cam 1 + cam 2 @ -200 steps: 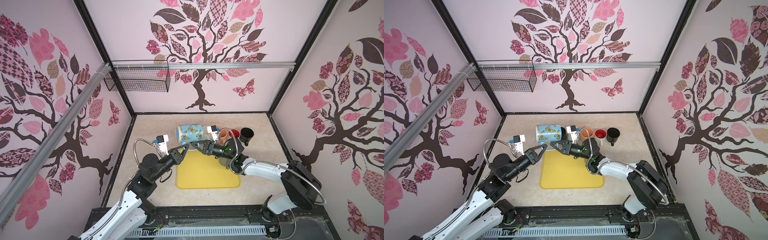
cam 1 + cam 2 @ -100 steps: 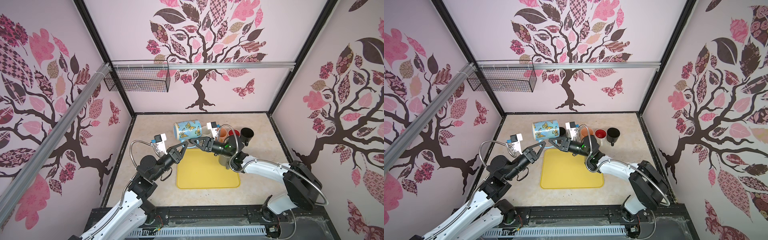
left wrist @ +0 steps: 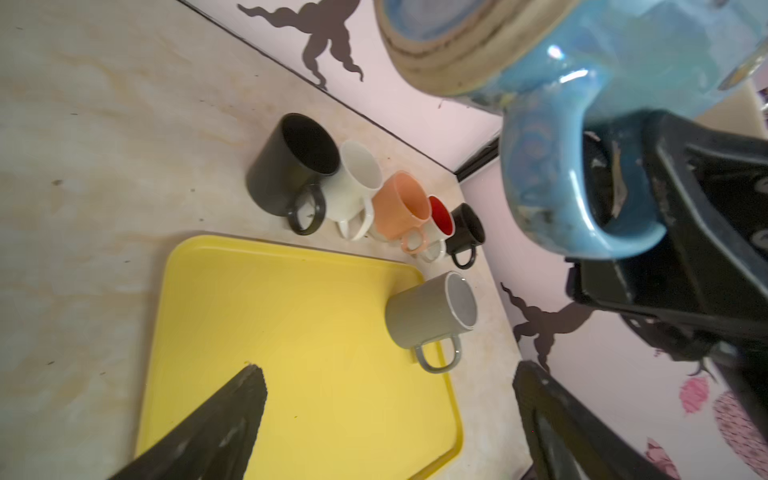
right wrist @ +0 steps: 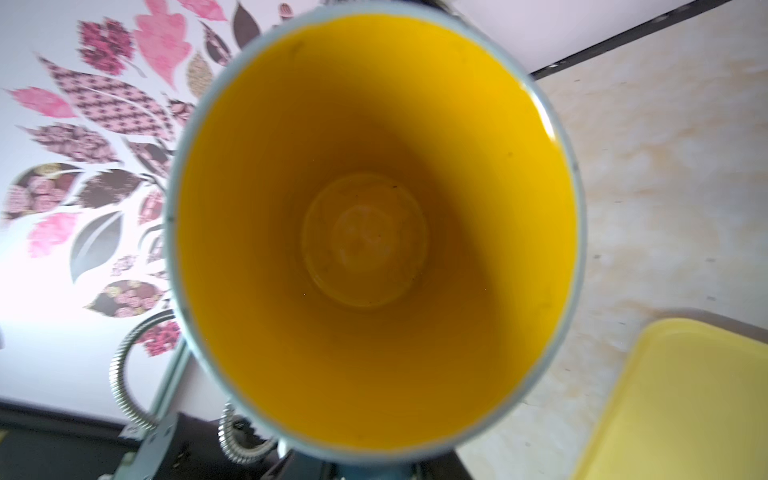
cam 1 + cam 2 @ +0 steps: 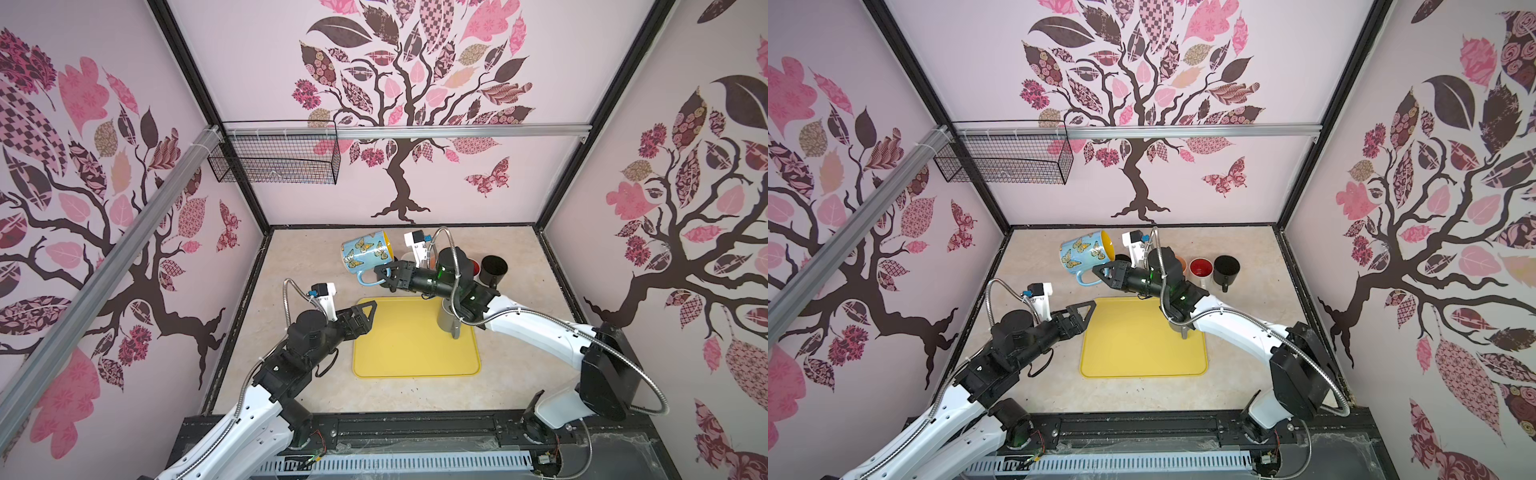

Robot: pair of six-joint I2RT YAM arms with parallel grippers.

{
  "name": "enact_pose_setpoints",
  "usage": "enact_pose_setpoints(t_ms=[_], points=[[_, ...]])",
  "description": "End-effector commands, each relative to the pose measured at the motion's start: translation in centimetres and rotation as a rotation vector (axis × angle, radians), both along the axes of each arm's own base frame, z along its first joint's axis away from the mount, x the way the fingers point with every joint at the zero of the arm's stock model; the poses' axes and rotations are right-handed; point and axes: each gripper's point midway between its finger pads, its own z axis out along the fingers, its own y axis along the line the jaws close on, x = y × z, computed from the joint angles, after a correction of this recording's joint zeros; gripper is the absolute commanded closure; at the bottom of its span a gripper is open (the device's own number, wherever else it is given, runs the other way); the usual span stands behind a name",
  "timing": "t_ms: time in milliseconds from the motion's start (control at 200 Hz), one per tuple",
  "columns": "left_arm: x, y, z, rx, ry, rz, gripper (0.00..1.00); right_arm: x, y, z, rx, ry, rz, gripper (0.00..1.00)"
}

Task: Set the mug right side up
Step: 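Take the blue mug with right gripper while left gripper opens and draws back, then carry the blue mug beyond the tray and lower it upright at the row's end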

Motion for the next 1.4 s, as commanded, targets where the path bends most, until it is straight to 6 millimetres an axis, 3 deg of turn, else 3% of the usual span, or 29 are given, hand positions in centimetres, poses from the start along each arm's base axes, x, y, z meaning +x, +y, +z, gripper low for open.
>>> enact_pose_setpoints(t_ms=[0,225,530,705,735,790,930,1395], points=[[-0.6,2.8,0.9,0.095,-0.026,0.086,0.04,2.3,-0.4,3.7,-0.106,-0.188,-0.101,1.00],[-2.7,2.0,-0.4,0.179,0.011,-0.047,0.05,6.2,0.8,0.3,-0.445,-0.248,-0.236,1.00],[-2.7,2.9,-3.5,0.289,0.125,-0.029,0.06,9.7,3.8,-3.7,-0.791,-0.307,-0.377,1.00],[-2.9,3.6,-3.0,0.283,0.106,0.005,0.06,11.3,4.7,-5.0,-0.862,-0.305,-0.418,1.00],[-2.9,3.8,-2.9,0.282,0.104,0.012,0.06,11.5,4.7,-6.1,-0.890,-0.294,-0.413,1.00],[-3.0,3.8,-2.8,0.277,0.098,0.011,0.06,11.9,5.1,-6.0,-0.894,-0.298,-0.423,1.00],[-3.0,3.8,-3.1,0.285,0.107,0.008,0.06,13.1,5.6,-8.5,-0.945,-0.281,-0.438,1.00],[-2.9,3.5,-3.3,0.279,0.112,-0.002,0.06,14.5,6.9,-14.9,-1.009,-0.226,-0.407,1.00]])
